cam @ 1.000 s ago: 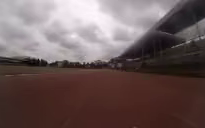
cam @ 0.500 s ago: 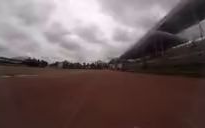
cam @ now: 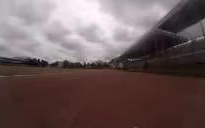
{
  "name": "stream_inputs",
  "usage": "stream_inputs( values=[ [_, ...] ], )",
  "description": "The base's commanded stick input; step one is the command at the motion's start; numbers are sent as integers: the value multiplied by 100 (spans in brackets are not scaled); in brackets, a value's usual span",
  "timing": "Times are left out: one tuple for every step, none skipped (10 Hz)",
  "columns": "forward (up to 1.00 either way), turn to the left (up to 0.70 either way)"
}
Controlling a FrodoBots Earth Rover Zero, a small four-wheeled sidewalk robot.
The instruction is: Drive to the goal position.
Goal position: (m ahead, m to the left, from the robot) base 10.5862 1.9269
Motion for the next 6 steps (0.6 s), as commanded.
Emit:
stream_inputs(
  values=[
    [70,0],
    [70,0],
    [70,0],
    [70,0],
    [70,0],
    [70,0]
  ],
)
